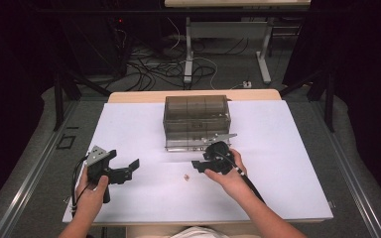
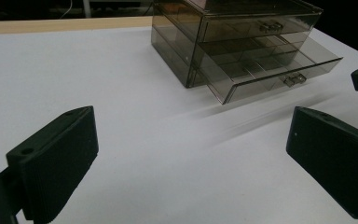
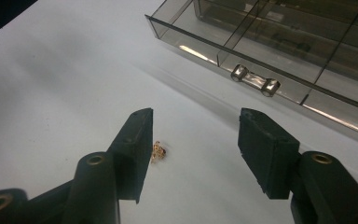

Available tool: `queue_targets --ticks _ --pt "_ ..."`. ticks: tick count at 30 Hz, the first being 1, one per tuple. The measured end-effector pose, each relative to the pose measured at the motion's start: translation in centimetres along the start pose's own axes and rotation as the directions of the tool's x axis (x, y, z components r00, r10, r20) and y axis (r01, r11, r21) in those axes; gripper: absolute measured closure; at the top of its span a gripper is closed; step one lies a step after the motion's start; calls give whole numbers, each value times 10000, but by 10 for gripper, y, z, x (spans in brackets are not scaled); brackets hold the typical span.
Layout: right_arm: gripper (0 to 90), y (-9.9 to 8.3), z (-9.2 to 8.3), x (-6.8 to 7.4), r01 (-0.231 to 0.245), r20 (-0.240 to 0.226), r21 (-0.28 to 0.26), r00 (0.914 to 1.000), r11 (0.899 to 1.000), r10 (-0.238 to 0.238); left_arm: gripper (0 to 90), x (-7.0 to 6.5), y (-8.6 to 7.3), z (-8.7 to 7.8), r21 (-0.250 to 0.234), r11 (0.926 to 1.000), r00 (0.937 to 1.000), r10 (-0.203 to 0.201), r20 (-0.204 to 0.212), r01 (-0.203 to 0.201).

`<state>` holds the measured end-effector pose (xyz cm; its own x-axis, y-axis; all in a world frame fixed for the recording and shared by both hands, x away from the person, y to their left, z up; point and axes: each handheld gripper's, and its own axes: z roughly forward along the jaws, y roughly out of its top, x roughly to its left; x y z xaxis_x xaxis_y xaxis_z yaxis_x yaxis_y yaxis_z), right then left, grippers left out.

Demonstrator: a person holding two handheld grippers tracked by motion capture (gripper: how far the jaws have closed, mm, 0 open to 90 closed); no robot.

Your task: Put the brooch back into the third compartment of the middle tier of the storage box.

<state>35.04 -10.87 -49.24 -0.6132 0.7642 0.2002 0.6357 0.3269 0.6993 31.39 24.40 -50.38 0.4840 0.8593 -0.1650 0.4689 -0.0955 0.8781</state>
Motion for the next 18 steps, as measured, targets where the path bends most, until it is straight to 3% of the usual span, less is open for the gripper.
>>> queue_targets --ticks 8,11,18 --pt "500 4 9 2 -211 -241 238 9995 9995 217 26 0 0 0 5 10000 10000 -4 -1 4" --pt "527 6 15 0 -700 -553 471 9958 9964 726 26 0 0 0 4 10000 10000 5 15 -5" --pt "581 9 21 1 -1218 -580 921 9901 9883 1275 26 0 0 0 -2 10000 10000 9 9 -9"
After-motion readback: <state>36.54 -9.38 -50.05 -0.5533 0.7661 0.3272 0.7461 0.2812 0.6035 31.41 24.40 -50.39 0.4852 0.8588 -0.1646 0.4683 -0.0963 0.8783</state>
